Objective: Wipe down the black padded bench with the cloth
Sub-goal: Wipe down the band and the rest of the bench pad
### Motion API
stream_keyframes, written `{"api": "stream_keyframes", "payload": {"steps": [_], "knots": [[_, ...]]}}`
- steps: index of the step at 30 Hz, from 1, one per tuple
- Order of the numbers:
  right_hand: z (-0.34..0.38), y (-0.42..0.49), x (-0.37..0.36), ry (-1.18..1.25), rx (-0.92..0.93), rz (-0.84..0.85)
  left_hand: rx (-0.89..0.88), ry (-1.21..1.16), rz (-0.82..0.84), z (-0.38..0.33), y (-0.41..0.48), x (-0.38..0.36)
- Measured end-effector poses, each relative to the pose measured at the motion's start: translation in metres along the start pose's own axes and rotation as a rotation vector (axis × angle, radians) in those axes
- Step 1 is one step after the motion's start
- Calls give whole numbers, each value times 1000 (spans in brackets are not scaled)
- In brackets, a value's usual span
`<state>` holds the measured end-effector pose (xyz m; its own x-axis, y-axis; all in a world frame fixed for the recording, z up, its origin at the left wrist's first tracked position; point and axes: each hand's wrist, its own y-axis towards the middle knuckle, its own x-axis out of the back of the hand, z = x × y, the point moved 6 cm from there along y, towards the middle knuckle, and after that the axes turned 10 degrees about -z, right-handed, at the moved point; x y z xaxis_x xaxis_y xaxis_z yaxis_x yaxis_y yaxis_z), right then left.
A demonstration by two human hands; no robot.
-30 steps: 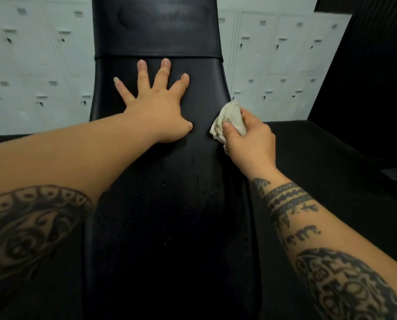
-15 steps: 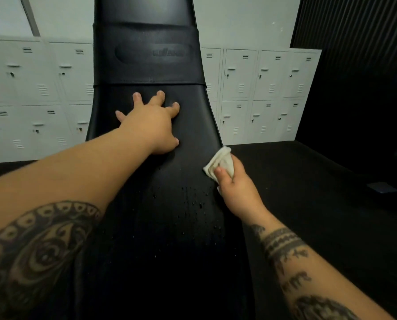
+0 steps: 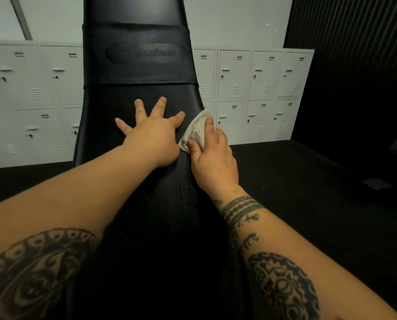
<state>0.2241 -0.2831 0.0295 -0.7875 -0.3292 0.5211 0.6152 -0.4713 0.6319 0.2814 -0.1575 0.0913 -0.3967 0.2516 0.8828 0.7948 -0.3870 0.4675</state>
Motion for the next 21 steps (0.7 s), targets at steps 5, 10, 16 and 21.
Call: {"api": "stream_keyframes", "payload": {"steps": [5, 10, 16, 21], "knots": [[-28, -29, 7, 121, -130, 99, -50, 0, 28, -11, -13, -11], [-63, -56, 23, 384, -240, 344, -69, 45, 87, -16, -15, -8], [-47, -34, 20, 445, -264, 262, -83, 65, 32, -13, -14, -13], [-40, -40, 11, 286, -226, 186, -102, 52, -49, -5, -18, -18]]}}
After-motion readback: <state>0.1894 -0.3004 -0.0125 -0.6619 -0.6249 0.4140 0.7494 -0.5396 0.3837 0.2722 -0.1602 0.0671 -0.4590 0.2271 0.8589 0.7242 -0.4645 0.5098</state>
